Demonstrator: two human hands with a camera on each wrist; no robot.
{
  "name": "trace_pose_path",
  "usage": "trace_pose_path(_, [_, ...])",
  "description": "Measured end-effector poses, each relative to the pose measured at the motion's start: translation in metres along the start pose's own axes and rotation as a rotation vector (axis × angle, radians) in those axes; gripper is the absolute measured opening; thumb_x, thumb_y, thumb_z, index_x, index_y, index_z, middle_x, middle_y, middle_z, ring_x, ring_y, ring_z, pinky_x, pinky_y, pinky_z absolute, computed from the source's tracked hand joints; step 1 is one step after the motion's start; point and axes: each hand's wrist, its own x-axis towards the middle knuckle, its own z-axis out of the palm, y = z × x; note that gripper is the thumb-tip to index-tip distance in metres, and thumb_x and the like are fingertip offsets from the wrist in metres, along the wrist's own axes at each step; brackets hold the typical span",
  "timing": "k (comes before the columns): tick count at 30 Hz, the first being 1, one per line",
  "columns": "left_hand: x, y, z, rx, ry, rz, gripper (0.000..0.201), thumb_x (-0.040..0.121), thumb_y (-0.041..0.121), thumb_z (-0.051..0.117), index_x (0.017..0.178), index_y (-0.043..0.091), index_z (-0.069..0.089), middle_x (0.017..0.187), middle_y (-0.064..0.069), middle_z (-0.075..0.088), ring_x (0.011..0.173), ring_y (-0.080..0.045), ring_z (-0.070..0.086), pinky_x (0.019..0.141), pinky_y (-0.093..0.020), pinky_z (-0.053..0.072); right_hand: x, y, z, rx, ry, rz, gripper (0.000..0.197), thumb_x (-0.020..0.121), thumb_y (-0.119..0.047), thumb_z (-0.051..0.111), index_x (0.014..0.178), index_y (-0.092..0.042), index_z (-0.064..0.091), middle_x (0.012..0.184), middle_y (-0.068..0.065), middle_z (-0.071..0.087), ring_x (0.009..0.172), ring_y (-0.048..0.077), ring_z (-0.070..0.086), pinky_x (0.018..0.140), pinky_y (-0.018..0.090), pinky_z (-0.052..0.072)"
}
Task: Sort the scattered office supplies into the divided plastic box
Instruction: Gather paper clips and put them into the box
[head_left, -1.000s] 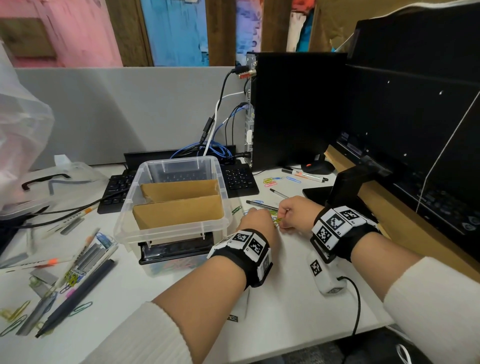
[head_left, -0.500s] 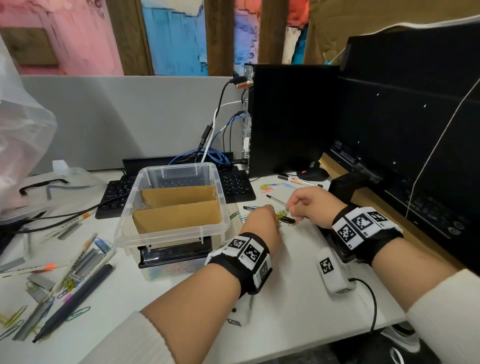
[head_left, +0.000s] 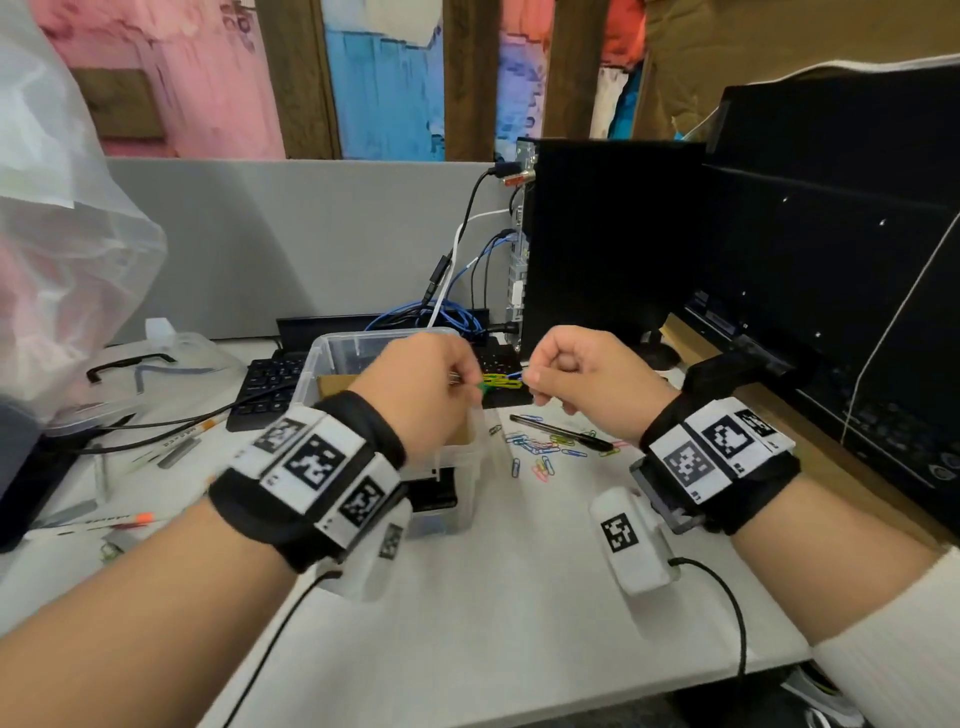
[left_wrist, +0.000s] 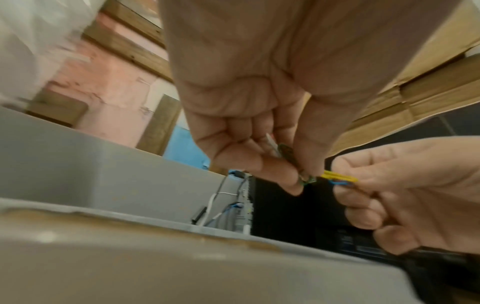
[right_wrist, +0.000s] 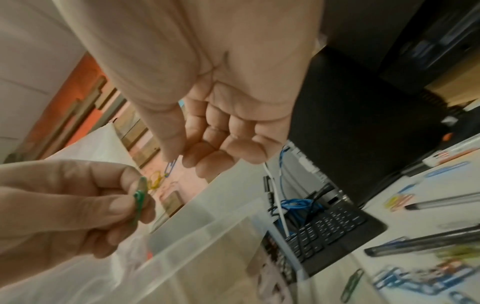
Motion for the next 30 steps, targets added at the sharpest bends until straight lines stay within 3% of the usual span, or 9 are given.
trace_pose_path(2, [-0.004, -0.018, -0.011, 0.026, -0.007, -0.035, 0.017, 0.086, 0.016, 0.064, 0.075, 0.026, 0.057, 0.071, 0.015, 0.052, 0.069, -0.008, 0.049, 0.056, -0.011, 0.031, 0.004, -0.010, 0.017, 0.004, -0.037, -0.046, 0.010, 0.087, -0.013, 0.066, 0.084, -0.005, 0.061, 0.067, -0.003, 0.063, 0.056, -0.002, 0.057, 0.055, 0.010, 0.044])
trace_pose_path(7, [-0.019, -0.045, -0.021, 0.108, -0.030, -0.104, 0.010, 0.084, 0.010, 0.063, 0.080, 0.019, 0.066, 0.071, 0.011, 0.059, 0.059, 0.005, 0.047, 0.054, 0.004, 0.032, 0.014, -0.018, 0.051, -0.067, -0.140, -0.122, 0.007, 0.085, -0.010, 0.066, 0.081, -0.015, 0.066, 0.079, 0.000, 0.066, 0.072, 0.012, 0.059, 0.075, 0.029, 0.053])
trace_pose_path(11, [-0.026, -0.053, -0.019, 0.088, -0.042, -0.133, 0.013, 0.084, 0.008, 0.059, 0.080, 0.016, 0.069, 0.082, 0.003, 0.070, 0.068, -0.006, 0.058, 0.055, -0.001, 0.035, 0.013, -0.017, 0.060, -0.129, -0.164, -0.121, 0.010, 0.084, -0.011, 0.066, 0.081, -0.021, 0.068, 0.083, -0.002, 0.068, 0.080, 0.015, 0.063, 0.079, 0.029, 0.055])
trace_pose_path(14, [-0.027, -0.053, -0.013, 0.027, -0.034, -0.134, 0.008, 0.084, 0.014, 0.064, 0.079, 0.018, 0.068, 0.081, 0.004, 0.069, 0.068, -0.005, 0.059, 0.058, -0.006, 0.037, 0.012, -0.014, 0.055, -0.110, -0.126, -0.109, 0.009, 0.085, -0.012, 0.065, 0.081, -0.020, 0.068, 0.081, -0.003, 0.067, 0.075, 0.011, 0.061, 0.076, 0.026, 0.054])
trace_pose_path(19, [-0.025, -0.044, 0.004, -0.052, -0.033, -0.051, 0.013, 0.086, 0.014, 0.064, 0.075, 0.021, 0.065, 0.069, 0.012, 0.062, 0.061, 0.005, 0.055, 0.056, -0.005, 0.038, 0.013, 0.007, 0.033, -0.173, -0.075, 0.019, 0.009, 0.090, -0.016, 0.060, 0.089, -0.016, 0.069, 0.082, -0.004, 0.067, 0.079, 0.010, 0.064, 0.078, 0.026, 0.053])
trace_pose_path(21, [-0.025, -0.042, 0.011, -0.077, -0.050, -0.026, 0.014, 0.087, 0.014, 0.064, 0.075, 0.021, 0.064, 0.064, 0.015, 0.058, 0.057, 0.010, 0.052, 0.055, -0.004, 0.038, 0.015, 0.022, 0.028, -0.296, -0.132, 0.117, 0.013, 0.091, -0.016, 0.058, 0.096, -0.016, 0.069, 0.094, -0.004, 0.067, 0.089, 0.012, 0.063, 0.085, 0.028, 0.052])
trace_pose_path(25, [-0.027, -0.044, 0.021, -0.110, -0.041, 0.021, 0.013, 0.088, 0.024, 0.065, 0.075, 0.024, 0.064, 0.067, 0.013, 0.059, 0.056, 0.006, 0.049, 0.056, -0.008, 0.036, 0.021, 0.053, 0.035, -0.659, -0.368, 0.305, 0.032, 0.095, -0.019, 0.052, 0.126, -0.013, 0.057, 0.127, 0.004, 0.056, 0.116, 0.021, 0.054, 0.097, 0.028, 0.042])
trace_pose_path(28, [-0.029, -0.045, 0.025, -0.111, -0.040, 0.048, 0.013, 0.088, 0.029, 0.065, 0.076, 0.026, 0.064, 0.069, 0.013, 0.057, 0.057, 0.004, 0.049, 0.055, -0.009, 0.035, 0.029, 0.071, 0.053, -0.815, -0.444, 0.341, 0.024, 0.094, -0.013, 0.047, 0.116, -0.010, 0.055, 0.126, 0.010, 0.057, 0.112, 0.027, 0.055, 0.087, 0.029, 0.045])
trace_pose_path(30, [-0.030, -0.046, 0.027, -0.122, -0.034, 0.058, 0.015, 0.088, 0.032, 0.065, 0.074, 0.031, 0.061, 0.070, 0.013, 0.057, 0.063, 0.001, 0.051, 0.059, -0.013, 0.037, 0.038, 0.073, 0.064, -0.846, -0.469, 0.335, 0.032, 0.093, -0.012, 0.047, 0.125, -0.010, 0.050, 0.129, 0.010, 0.055, 0.114, 0.028, 0.055, 0.090, 0.031, 0.046])
